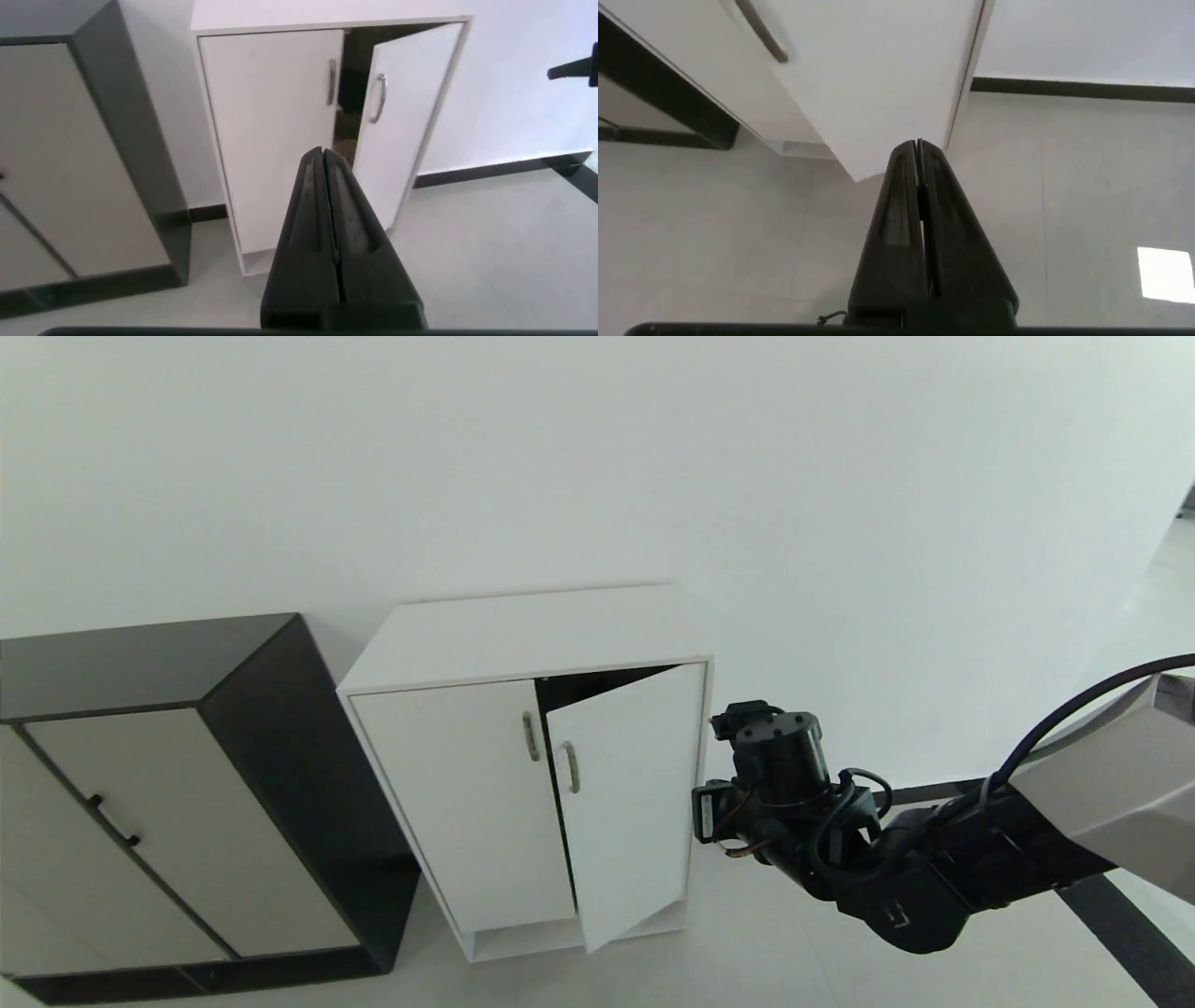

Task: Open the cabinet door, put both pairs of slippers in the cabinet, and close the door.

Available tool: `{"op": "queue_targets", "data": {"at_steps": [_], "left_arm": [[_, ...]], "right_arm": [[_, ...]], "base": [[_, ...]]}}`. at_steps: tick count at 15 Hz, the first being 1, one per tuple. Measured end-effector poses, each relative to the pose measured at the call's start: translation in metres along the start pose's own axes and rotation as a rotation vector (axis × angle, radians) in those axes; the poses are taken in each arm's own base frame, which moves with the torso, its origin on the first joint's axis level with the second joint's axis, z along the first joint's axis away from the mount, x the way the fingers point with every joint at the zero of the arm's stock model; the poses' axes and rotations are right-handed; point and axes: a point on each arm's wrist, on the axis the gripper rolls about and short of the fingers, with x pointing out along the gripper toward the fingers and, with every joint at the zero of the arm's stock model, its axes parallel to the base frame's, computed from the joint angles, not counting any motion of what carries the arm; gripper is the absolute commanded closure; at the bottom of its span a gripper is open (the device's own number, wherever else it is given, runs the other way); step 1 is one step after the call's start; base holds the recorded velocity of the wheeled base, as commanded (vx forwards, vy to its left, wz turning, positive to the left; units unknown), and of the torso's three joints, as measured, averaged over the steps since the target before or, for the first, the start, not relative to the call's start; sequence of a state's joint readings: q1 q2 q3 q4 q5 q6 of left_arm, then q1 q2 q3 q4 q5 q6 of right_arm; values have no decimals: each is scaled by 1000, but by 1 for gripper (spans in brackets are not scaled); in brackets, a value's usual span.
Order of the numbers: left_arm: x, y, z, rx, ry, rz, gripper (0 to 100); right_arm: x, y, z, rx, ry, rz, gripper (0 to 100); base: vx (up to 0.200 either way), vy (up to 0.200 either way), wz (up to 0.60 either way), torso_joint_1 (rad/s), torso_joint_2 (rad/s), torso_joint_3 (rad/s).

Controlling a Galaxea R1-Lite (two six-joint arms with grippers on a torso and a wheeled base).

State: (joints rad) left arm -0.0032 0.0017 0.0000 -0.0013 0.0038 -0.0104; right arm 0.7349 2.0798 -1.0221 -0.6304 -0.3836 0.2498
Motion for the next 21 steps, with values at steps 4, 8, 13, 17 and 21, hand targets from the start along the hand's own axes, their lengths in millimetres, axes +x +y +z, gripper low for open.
{"op": "queue_targets", "data": {"at_steps": [4,8,13,17,21], "left_arm": [[0,0,0,0,0,1,100],[0,0,0,0,0,1,100],[0,0,0,0,0,1,100],[0,0,0,0,0,0,100],[0,0,0,0,0,0,100]], "right_arm": [[0,2,-1,5,-18,22,100],[7,-2,-6,-12,-31,8,100],[11,-4,-12,-22,-15,-1,100],[12,-4,-13,-22,-15,2,100],[11,-7,-19,-30,-44,77,100]], "base": [[0,0,300,2,4,1],[0,0,0,0,0,0],[0,0,-240,1,1,0],[0,0,0,0,0,0],[50,0,0,1,2,-1]]}}
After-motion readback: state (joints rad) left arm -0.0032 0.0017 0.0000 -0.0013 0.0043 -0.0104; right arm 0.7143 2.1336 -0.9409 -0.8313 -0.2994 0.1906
